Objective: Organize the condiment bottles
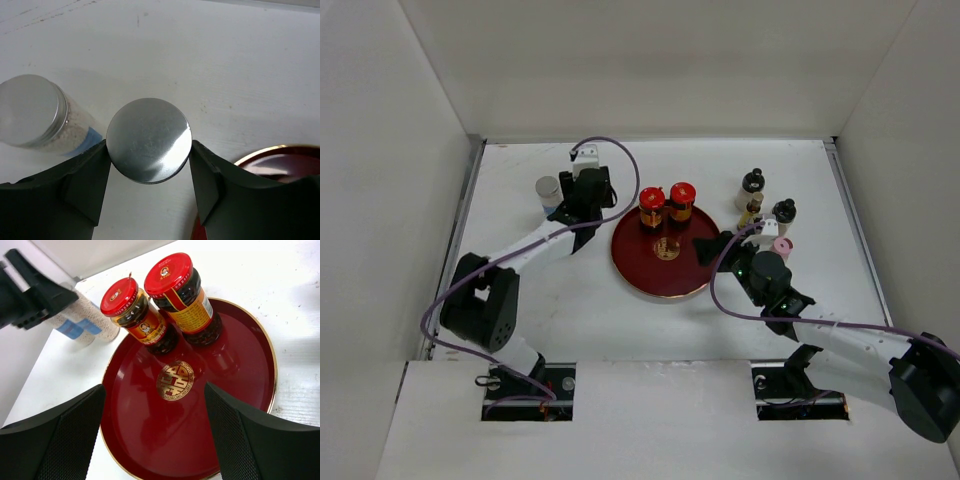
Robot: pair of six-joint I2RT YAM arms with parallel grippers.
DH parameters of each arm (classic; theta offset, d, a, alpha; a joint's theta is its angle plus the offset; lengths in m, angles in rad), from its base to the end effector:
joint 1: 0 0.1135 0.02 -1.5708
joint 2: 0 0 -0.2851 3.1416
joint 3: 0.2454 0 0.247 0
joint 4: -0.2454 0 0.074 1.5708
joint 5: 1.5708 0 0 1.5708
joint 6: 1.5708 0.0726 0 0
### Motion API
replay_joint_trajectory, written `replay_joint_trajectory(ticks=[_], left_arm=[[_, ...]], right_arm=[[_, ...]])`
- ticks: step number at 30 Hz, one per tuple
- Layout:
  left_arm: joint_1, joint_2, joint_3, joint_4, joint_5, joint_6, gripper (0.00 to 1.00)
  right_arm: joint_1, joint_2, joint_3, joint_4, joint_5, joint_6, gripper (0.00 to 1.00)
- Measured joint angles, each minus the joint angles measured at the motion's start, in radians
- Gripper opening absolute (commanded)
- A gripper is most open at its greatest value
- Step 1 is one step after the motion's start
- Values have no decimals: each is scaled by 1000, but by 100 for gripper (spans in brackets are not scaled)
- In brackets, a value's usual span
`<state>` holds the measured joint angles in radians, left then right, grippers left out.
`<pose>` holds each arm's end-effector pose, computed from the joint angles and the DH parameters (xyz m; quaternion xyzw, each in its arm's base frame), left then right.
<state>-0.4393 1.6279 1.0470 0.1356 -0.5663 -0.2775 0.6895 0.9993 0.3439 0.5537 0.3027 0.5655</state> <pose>0.3710 -0.1313 0.2585 -0.0829 0.8215 0.0416 0.5626 0.1950 0.1327 0.2403 0.0554 0.7385 0.2984 0.6021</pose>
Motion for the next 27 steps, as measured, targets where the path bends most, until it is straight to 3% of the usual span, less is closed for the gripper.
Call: replay_joint_trajectory(ticks=[7, 11, 16, 27], left_arm=[[-166, -261, -67, -18, -3, 9, 42], [-246, -334, -74, 1, -11, 9, 42], [-313, -315, -98, -2, -17, 8, 42], [-319, -175, -148, -2, -14, -10, 45]], right_arm=[[0, 0, 0, 1, 0, 1, 84], [0, 0, -1, 2, 0, 2, 84], [-1, 0, -14, 16, 6, 3, 84], [-3, -6, -27, 16, 16, 4, 84]])
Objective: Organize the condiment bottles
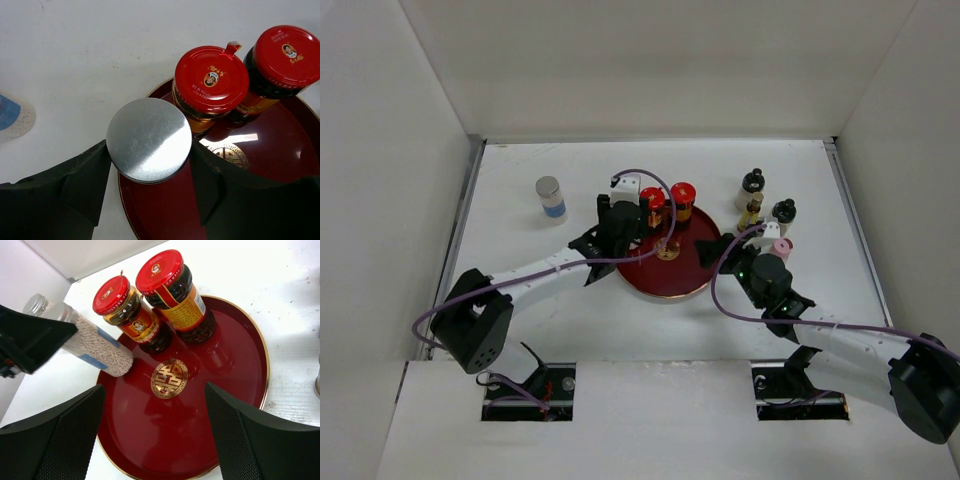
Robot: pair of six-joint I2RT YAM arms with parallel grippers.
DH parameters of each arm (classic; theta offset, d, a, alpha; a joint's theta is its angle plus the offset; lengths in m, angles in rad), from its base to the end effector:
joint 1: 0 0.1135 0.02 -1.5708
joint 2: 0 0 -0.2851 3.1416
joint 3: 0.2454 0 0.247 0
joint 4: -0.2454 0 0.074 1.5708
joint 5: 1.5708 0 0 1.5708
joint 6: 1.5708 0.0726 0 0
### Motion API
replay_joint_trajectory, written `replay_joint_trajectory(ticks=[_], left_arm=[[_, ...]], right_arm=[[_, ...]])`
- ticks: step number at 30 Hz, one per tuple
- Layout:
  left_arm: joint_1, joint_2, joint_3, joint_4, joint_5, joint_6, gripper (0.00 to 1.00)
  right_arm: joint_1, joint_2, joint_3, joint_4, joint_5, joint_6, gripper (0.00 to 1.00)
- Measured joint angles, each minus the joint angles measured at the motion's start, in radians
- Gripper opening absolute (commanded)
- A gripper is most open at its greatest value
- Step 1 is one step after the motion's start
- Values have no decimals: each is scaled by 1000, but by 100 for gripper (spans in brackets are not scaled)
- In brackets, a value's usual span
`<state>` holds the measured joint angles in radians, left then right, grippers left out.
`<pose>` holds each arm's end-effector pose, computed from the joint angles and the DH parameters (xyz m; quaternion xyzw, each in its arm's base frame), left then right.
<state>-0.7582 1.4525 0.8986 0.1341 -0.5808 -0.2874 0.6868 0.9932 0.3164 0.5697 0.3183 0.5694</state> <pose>0.2777 -0.2081 0.2667 0.0359 0.8180 -0.0522 0.5718 0.1929 0.1288 0.2338 0.0626 0.7395 0.2923 0.6032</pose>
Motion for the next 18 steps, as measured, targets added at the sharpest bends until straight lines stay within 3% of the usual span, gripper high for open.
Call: replay_joint_trajectory(ticks=[5, 12, 18], left_arm=[[0, 45, -2, 23, 6, -11, 53], [1, 53, -14, 85, 8, -20, 85], [4, 9, -52, 101, 8, -22, 91]], right_arm=[[0, 0, 0, 0, 0, 0, 84], [0, 0, 0, 0, 0, 0, 85], [0, 0, 0, 0, 0, 0, 86]])
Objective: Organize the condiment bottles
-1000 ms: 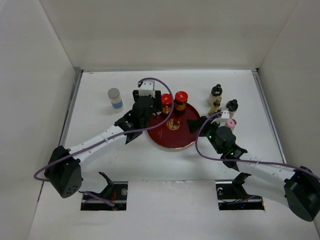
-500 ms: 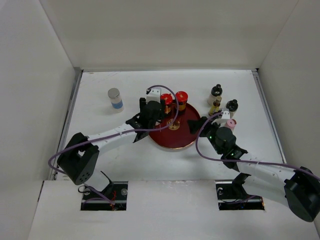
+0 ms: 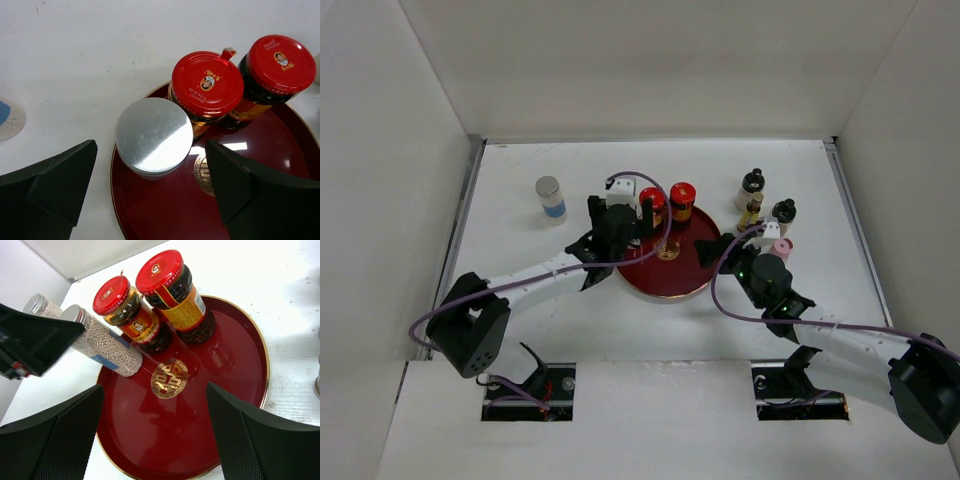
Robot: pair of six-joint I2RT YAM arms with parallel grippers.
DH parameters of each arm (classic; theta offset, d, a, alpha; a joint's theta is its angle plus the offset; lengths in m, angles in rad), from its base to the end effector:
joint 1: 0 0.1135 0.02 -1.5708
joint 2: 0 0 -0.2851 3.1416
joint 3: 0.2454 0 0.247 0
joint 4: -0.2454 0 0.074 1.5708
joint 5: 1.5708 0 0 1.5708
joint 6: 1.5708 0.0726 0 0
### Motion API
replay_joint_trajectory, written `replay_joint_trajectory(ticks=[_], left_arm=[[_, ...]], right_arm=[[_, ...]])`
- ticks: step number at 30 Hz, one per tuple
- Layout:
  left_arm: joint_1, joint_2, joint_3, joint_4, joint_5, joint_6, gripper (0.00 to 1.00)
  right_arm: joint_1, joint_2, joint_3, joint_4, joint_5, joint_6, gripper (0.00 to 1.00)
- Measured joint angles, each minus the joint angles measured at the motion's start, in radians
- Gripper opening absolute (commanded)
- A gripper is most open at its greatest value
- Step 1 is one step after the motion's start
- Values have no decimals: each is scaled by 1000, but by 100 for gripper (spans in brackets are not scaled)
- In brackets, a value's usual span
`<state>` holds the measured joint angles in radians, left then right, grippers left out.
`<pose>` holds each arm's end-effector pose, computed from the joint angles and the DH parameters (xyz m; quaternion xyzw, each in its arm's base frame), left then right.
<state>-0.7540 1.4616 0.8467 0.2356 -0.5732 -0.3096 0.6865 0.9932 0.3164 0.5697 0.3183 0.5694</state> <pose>0.2782 -0.2072 0.2577 0.0203 0.8094 -0.0713 0.5826 0.1929 0.1287 0.2338 0.0627 0.7395 0.2922 0.6032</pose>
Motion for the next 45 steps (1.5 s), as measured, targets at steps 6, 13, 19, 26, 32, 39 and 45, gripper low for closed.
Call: replay_joint_trajectory(ticks=[6, 13, 19, 26, 32, 39, 45], left_arm=[[43, -109, -21, 4, 0, 7, 92], [116, -231, -58, 7, -3, 16, 92], [178, -275, -75, -16, -15, 18, 92], [294, -262, -73, -53, -72, 5, 94], [407, -148, -32, -66, -71, -24, 93], [456, 7, 79, -79, -38, -33, 91], [508, 116, 126, -79, -31, -36, 86]], right_arm=[[-3, 0, 0, 0, 0, 0, 87], [-6, 0, 0, 0, 0, 0, 88], [-6, 17, 0, 2, 2, 0, 88], [-6, 37, 0, 6, 3, 0, 89], [-6, 37, 0, 7, 3, 0, 89], [-6, 35, 0, 7, 2, 0, 90], [-6, 34, 0, 6, 2, 0, 91]])
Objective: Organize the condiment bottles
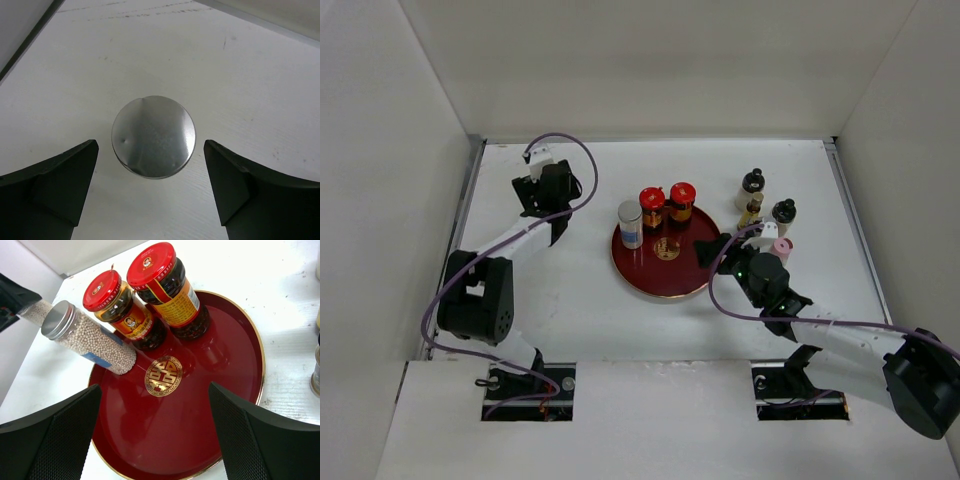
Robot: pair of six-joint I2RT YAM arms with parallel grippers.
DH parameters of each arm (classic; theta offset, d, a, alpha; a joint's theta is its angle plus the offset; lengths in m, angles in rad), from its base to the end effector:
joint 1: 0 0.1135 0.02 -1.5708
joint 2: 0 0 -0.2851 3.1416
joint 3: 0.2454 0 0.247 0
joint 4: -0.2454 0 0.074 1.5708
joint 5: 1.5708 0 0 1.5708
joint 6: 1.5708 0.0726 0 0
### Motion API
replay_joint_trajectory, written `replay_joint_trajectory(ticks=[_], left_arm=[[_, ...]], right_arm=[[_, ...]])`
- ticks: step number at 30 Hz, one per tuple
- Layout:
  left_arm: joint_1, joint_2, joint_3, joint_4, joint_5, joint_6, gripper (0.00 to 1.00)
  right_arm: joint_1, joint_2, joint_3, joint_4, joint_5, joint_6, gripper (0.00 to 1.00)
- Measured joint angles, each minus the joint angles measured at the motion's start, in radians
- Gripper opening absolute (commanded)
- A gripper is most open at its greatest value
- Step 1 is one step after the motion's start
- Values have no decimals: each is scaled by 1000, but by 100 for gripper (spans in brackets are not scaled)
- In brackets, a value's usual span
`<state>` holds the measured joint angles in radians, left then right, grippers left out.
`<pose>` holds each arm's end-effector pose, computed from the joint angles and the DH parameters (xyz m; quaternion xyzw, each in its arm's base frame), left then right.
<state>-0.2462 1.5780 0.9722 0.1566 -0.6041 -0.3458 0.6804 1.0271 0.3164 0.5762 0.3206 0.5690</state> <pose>0.3725 -0.0511 0.2534 -0.1983 0.7996 0.0928 0.5592 0.1970 0.1300 0.2275 0.0635 0.7481 0.2824 0.5972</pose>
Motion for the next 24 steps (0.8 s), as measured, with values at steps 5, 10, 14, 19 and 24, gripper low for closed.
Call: replay_joint_trajectory(ticks=[5, 10, 14, 19, 24], left_arm=[[13, 51, 26, 0, 0, 3, 69], [10, 58, 38, 5, 3, 9, 49], [-2, 50, 32, 4, -6, 12, 45], [-55, -57, -58, -5, -35, 25, 44], [-151, -270, -138, -55, -55, 32, 43]], right_arm=[[0, 0, 0, 0, 0, 0, 91], [0, 0, 0, 0, 0, -1, 92], [0, -3, 0, 0, 0, -1, 92], [0, -4, 0, 0, 0, -1, 92], [0, -4, 0, 0, 0, -1, 92]])
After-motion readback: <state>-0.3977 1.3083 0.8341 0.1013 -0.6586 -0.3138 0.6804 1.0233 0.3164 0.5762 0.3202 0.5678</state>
